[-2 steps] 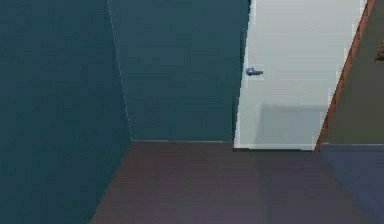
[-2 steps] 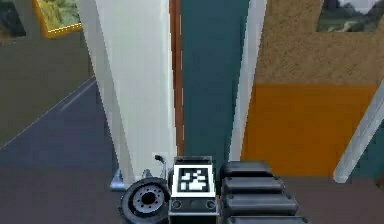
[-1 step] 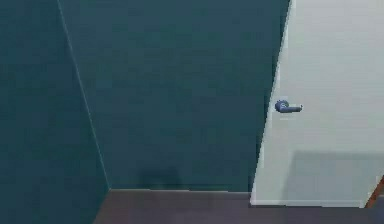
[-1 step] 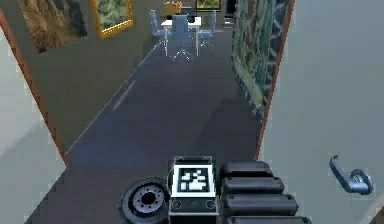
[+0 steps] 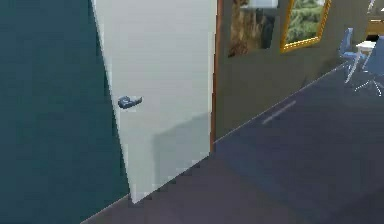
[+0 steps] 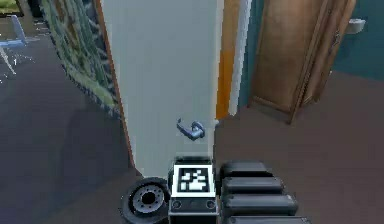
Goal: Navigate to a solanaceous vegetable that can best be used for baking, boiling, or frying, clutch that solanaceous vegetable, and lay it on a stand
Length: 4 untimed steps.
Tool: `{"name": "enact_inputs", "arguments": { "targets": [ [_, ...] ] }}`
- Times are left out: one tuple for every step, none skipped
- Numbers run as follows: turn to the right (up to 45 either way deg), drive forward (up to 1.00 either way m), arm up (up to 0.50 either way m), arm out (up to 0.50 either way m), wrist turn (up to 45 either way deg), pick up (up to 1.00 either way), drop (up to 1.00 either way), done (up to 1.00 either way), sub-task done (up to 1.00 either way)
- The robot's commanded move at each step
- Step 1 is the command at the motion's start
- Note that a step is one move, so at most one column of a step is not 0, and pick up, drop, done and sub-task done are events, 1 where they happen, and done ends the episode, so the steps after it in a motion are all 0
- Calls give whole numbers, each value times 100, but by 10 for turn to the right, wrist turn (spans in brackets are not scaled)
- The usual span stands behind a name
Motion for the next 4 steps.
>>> {"name": "enact_inputs", "arguments": {
  "targets": [
    [390, 0, 0, 0, 0, 0, 0, 0, 0],
    [0, 100, 0, 0, 0, 0, 0, 0, 0],
    [90, 0, 0, 0, 0, 0, 0, 0, 0],
    [0, 30, 0, 0, 0, 0, 0, 0, 0]
  ]
}}
